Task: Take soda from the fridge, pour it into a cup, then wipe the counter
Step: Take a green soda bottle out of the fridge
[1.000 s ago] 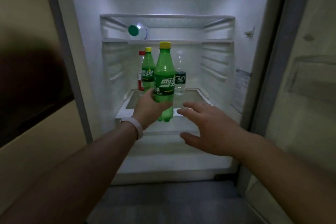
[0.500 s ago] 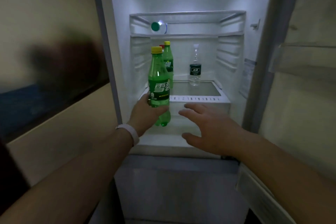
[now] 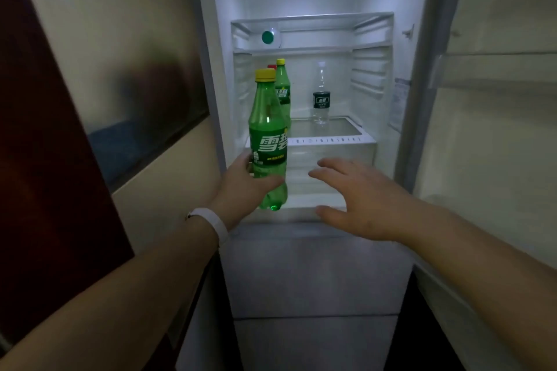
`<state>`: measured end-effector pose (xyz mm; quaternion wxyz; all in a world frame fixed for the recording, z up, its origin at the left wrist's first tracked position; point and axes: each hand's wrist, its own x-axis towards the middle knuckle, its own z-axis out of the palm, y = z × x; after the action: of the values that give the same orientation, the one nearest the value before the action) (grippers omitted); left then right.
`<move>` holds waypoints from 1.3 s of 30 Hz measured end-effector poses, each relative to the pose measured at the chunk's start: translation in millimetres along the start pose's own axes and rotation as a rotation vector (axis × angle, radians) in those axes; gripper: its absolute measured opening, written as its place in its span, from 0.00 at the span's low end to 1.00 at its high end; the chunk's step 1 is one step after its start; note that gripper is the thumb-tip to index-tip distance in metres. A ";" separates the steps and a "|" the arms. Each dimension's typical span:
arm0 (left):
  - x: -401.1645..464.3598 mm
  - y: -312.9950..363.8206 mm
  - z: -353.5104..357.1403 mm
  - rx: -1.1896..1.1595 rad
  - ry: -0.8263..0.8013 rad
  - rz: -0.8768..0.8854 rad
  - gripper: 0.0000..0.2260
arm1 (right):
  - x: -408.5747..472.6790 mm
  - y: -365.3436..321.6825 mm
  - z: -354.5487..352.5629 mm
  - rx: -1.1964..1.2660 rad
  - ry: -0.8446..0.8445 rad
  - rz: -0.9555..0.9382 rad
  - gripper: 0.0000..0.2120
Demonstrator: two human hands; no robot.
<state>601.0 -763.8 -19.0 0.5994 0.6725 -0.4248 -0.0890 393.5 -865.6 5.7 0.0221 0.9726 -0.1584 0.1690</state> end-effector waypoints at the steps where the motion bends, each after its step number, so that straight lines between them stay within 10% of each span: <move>1: -10.7 1.0 -4.4 -0.008 -0.011 0.008 0.18 | -7.4 -9.2 -0.5 0.006 0.006 0.005 0.33; 18: -136.0 56.8 0.3 -0.113 -0.181 0.002 0.22 | -149.7 -88.7 -55.9 -0.062 0.011 0.206 0.36; 39: -257.7 196.5 210.6 -0.119 -0.342 0.077 0.26 | -392.1 22.7 -142.6 -0.083 0.016 0.396 0.30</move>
<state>216.7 -727.2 -2.0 0.5600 0.5943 -0.5400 -0.2039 -9.7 -755.6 8.2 0.0296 0.9192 -0.3534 0.1711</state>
